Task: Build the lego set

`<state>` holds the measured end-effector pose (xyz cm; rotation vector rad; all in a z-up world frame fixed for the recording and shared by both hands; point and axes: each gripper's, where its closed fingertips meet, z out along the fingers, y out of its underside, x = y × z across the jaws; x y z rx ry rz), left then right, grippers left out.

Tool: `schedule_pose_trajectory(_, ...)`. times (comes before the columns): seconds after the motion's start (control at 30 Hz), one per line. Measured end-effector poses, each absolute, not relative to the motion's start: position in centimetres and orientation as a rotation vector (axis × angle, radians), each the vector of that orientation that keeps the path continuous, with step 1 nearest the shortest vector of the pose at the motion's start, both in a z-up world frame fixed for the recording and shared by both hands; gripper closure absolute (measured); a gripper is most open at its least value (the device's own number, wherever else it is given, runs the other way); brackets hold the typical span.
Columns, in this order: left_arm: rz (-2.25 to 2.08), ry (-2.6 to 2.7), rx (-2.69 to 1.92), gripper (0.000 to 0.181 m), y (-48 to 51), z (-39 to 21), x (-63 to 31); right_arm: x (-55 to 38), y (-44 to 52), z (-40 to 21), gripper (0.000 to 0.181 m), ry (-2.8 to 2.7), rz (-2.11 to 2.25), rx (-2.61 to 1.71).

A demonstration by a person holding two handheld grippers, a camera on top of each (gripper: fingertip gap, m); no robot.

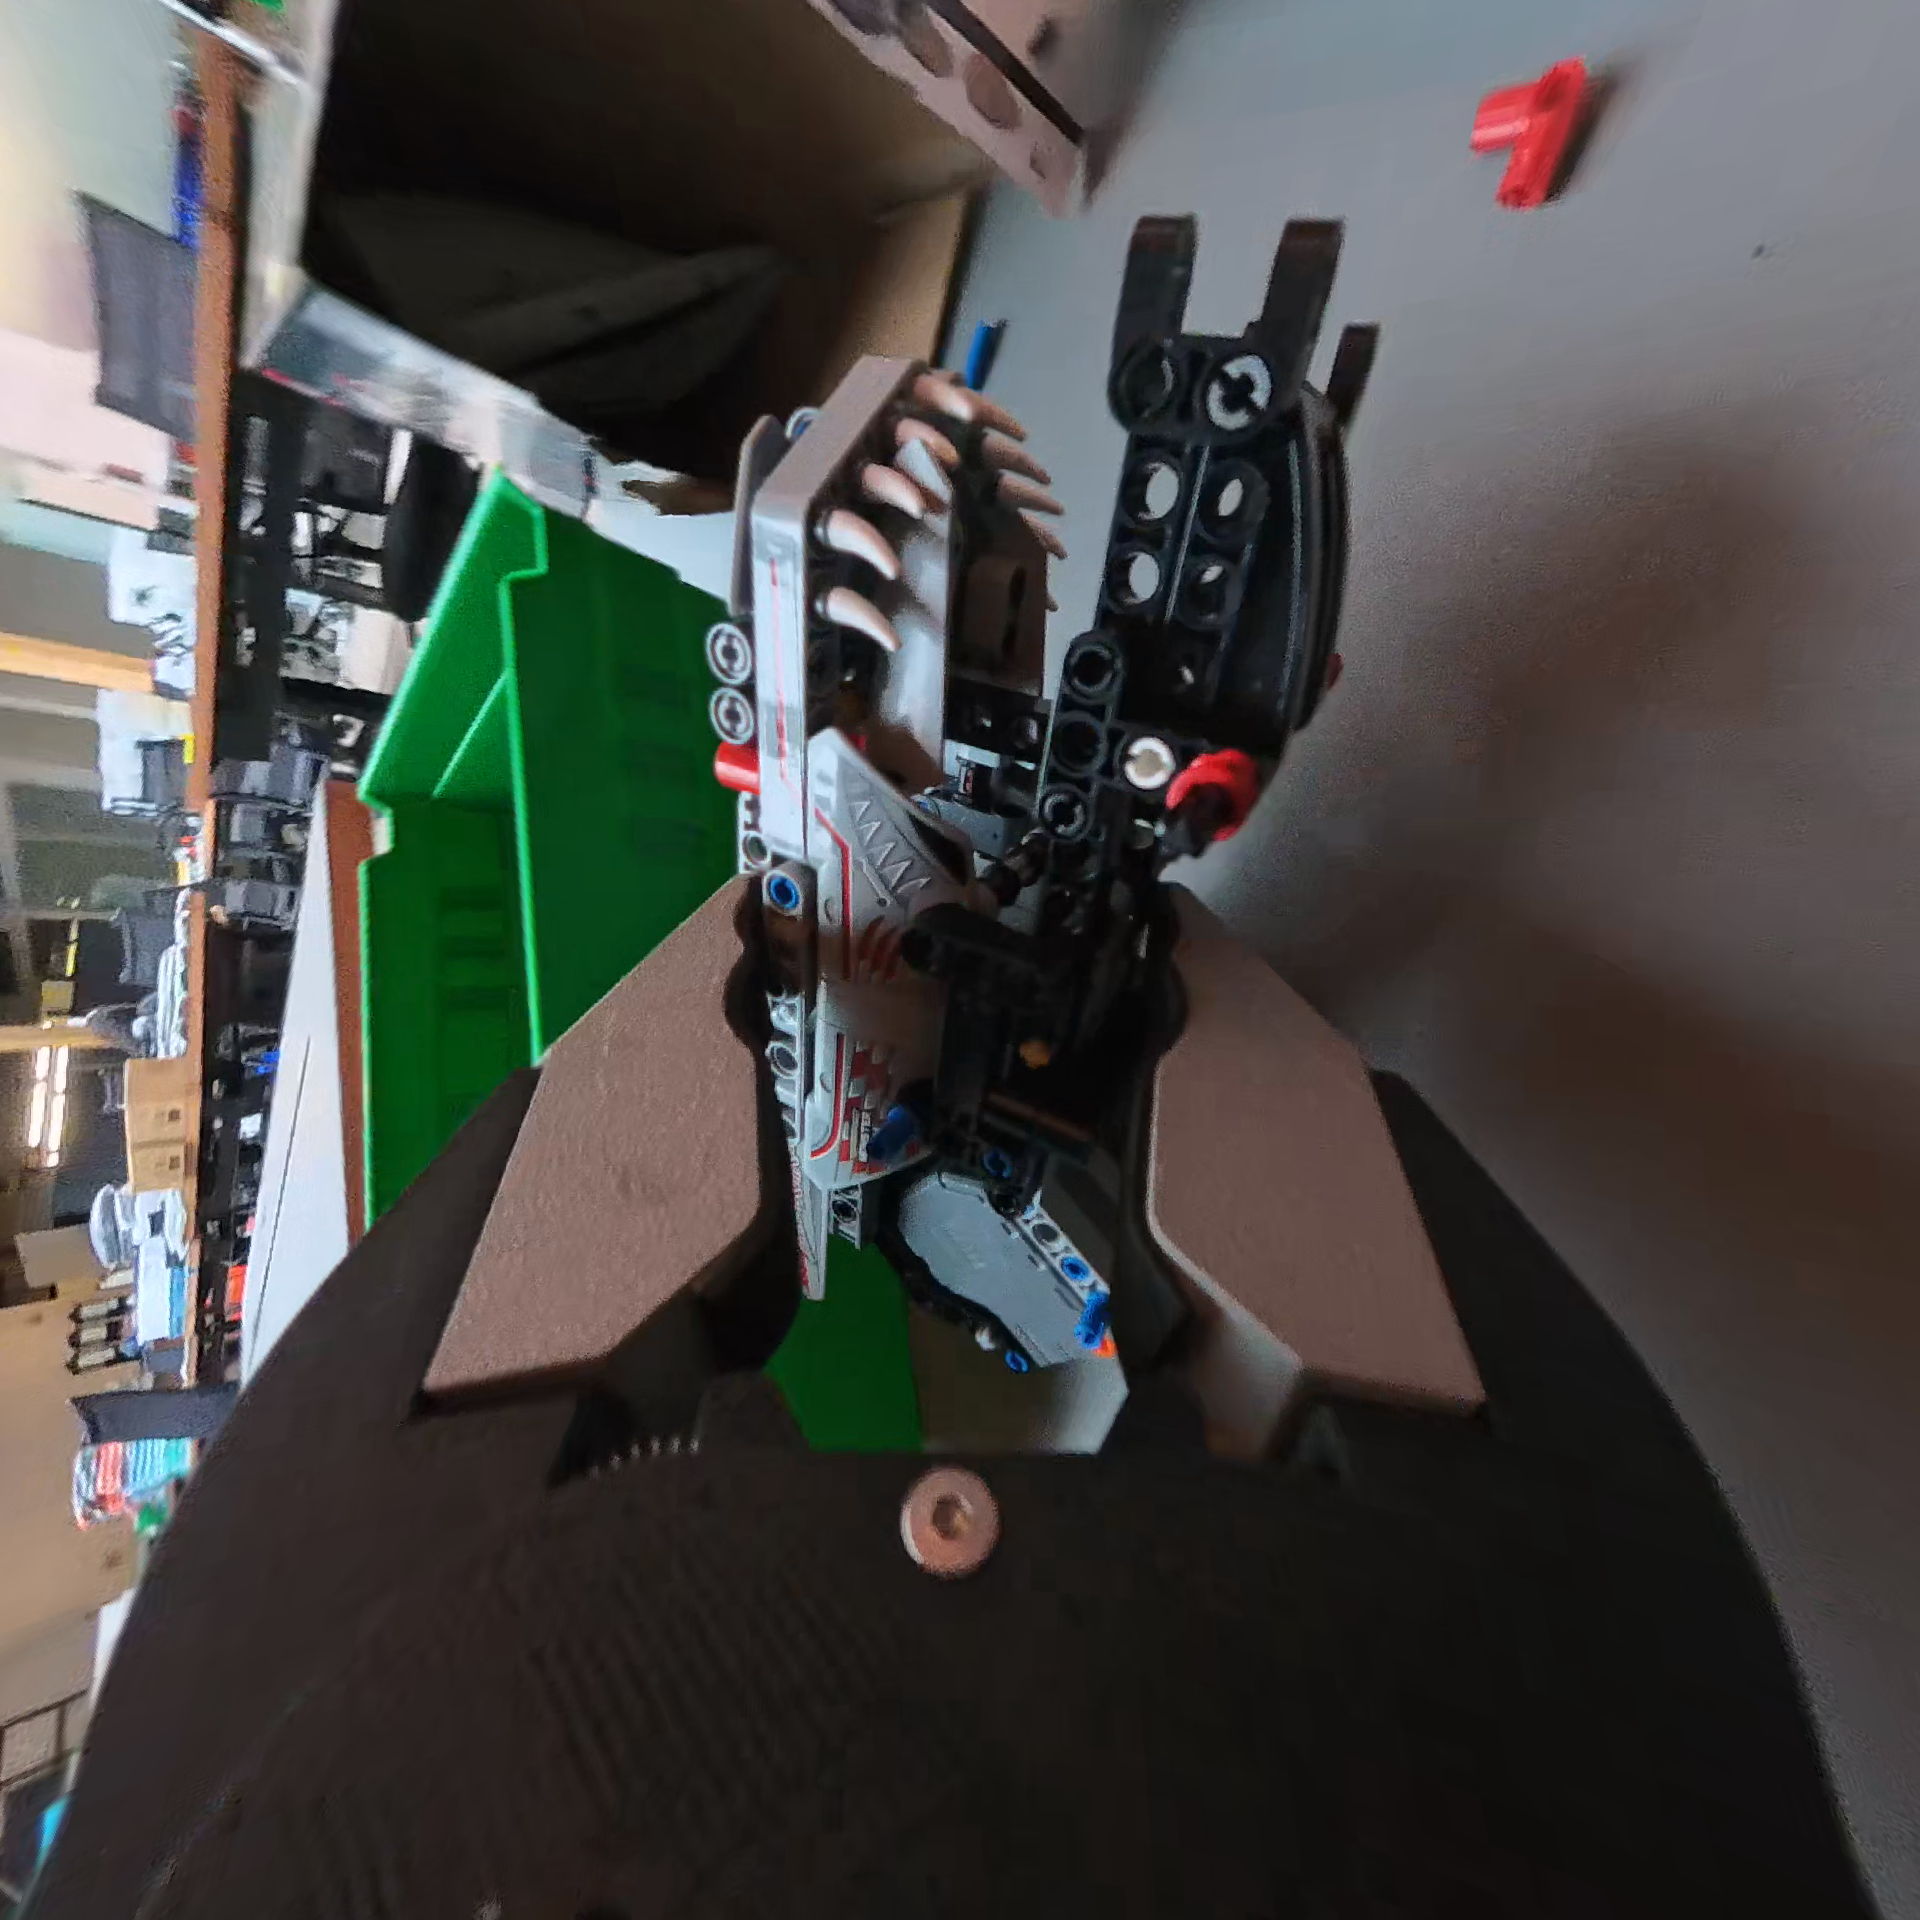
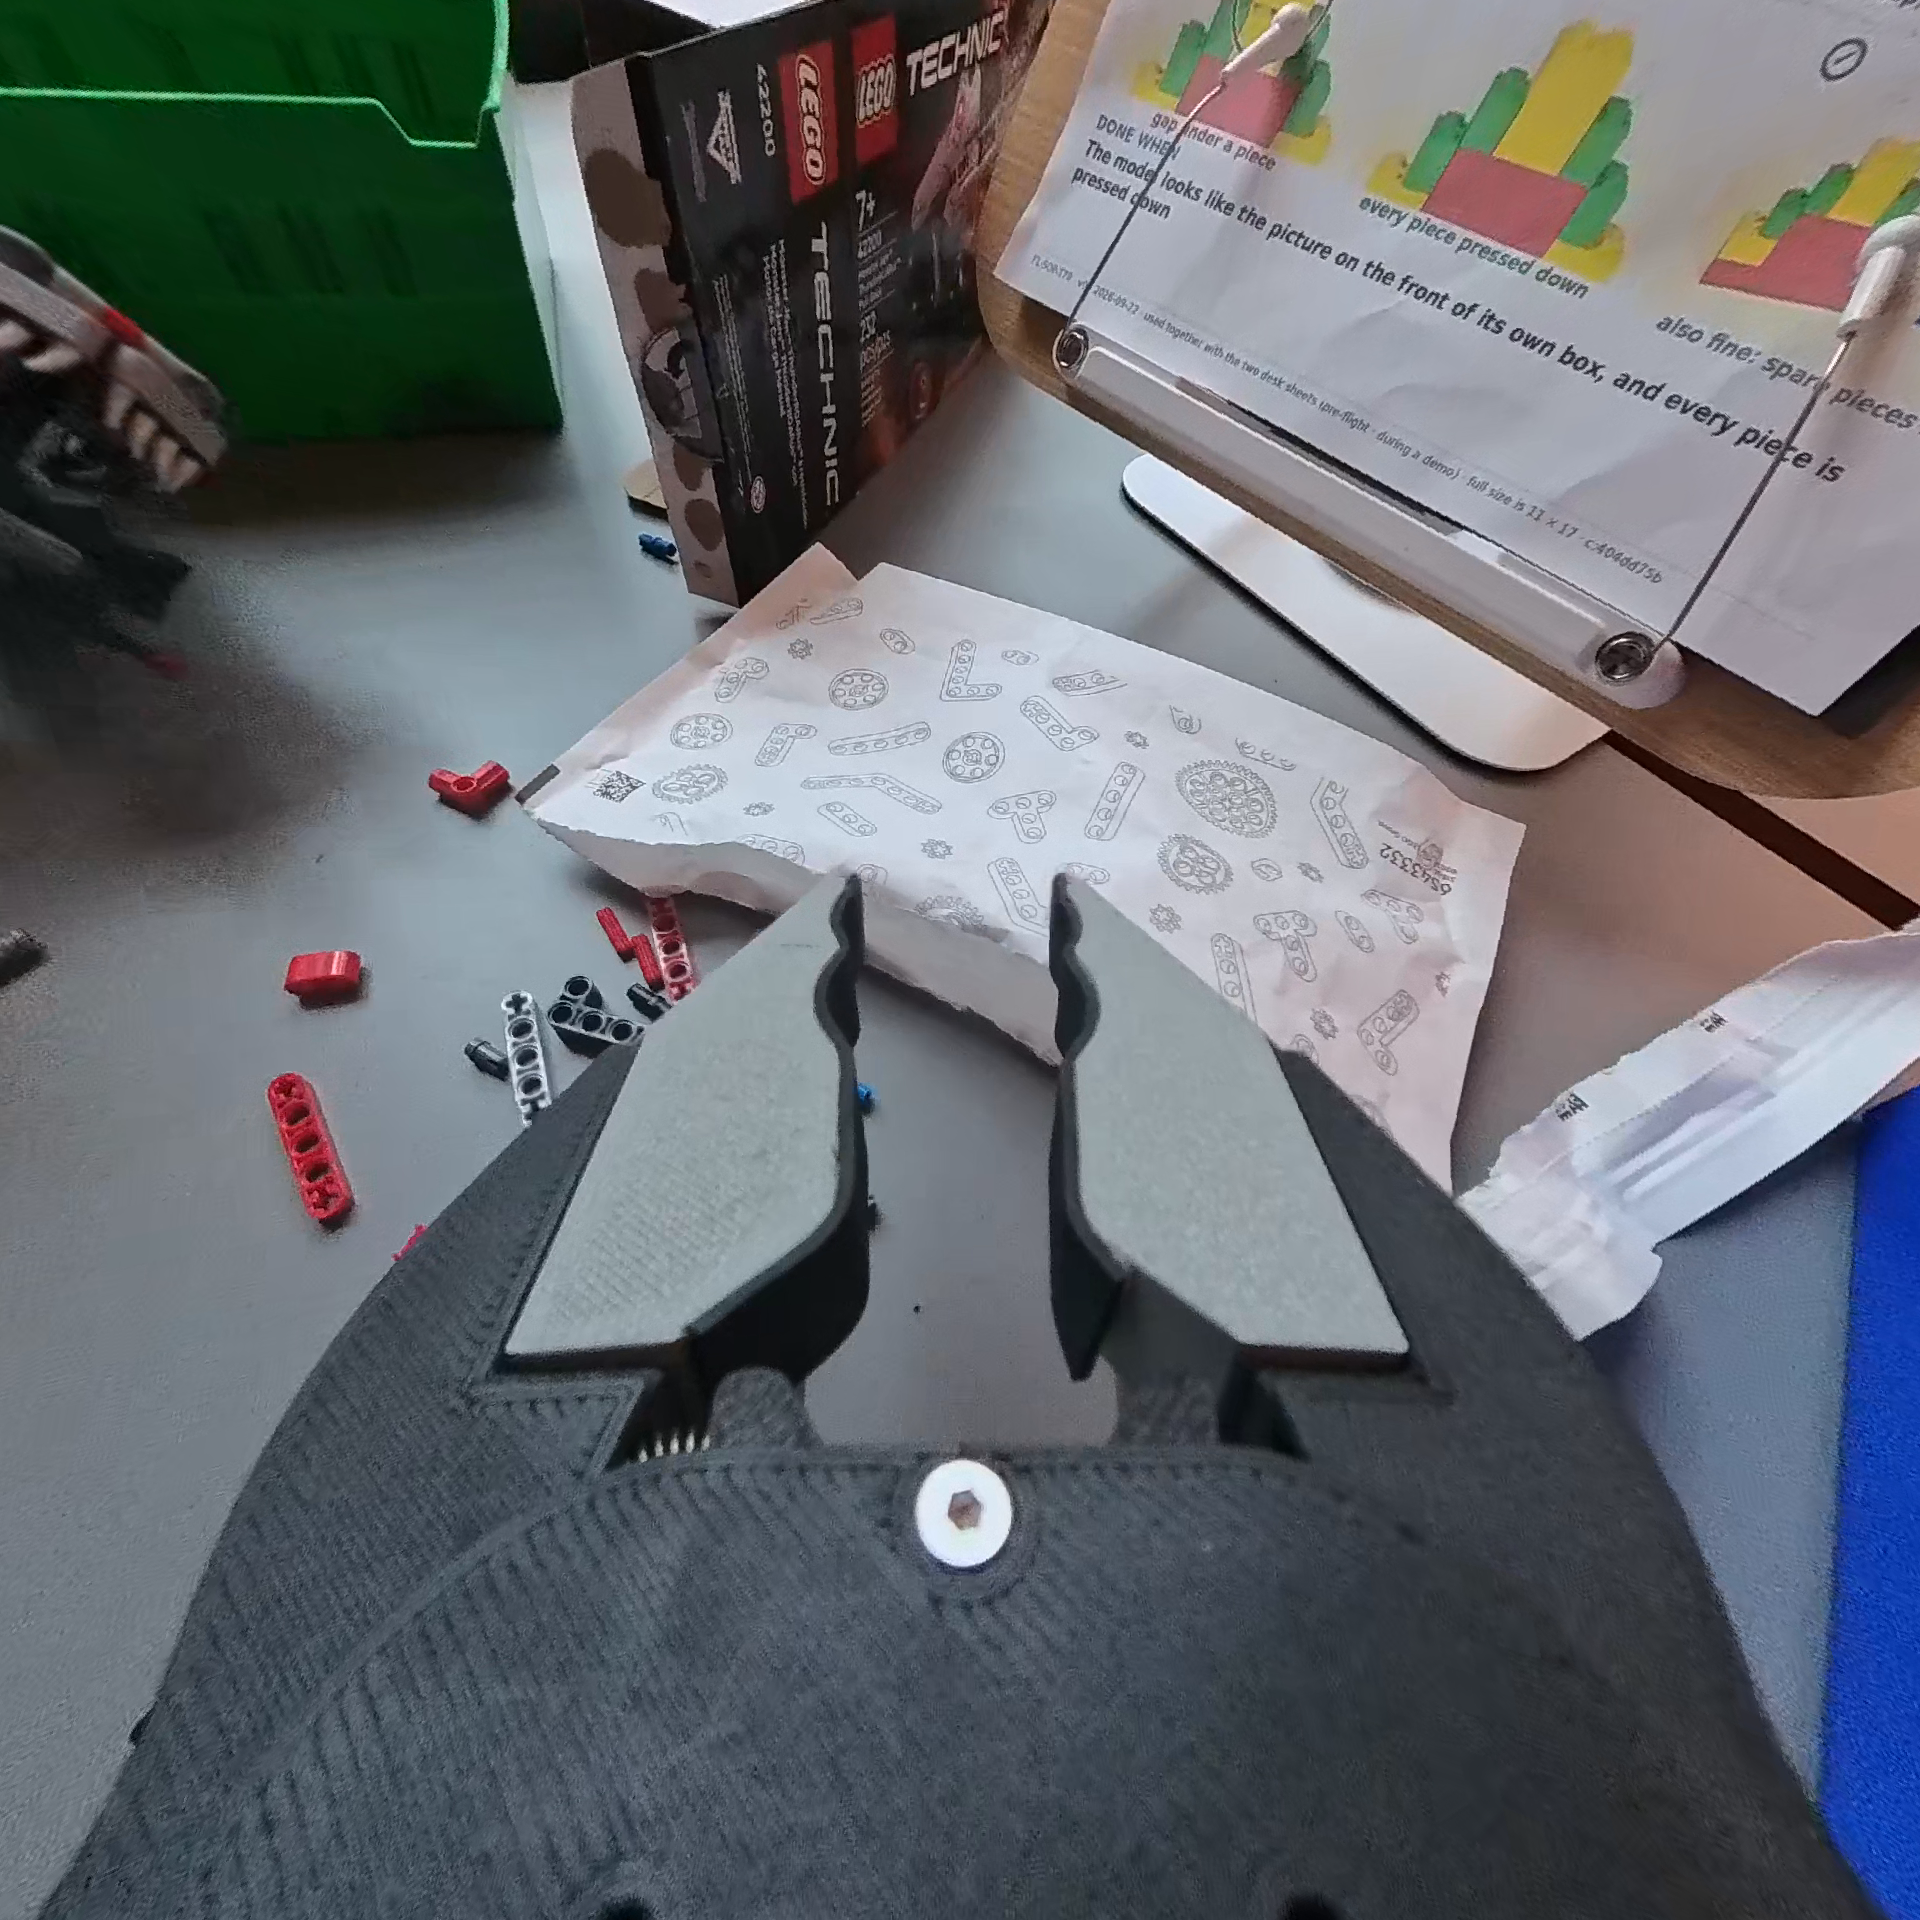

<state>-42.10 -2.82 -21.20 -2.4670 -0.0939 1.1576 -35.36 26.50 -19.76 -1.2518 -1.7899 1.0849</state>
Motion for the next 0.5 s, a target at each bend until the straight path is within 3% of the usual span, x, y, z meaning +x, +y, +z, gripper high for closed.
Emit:
schedule_pose_trajectory(0.2,1.662,-0.169,-2.381,0.11,-6.0,-18.8,-44.9,-35.5,26.4,-20.2,0.149,-1.8,1.081,-1.264)
schedule_pose_trajectory(0.5,1.399,-0.328,-2.623,0.104,-6.0,-23.0,-45.2,-35.4,26.9,-20.4,0.15,-1.796,1.064,-1.278)
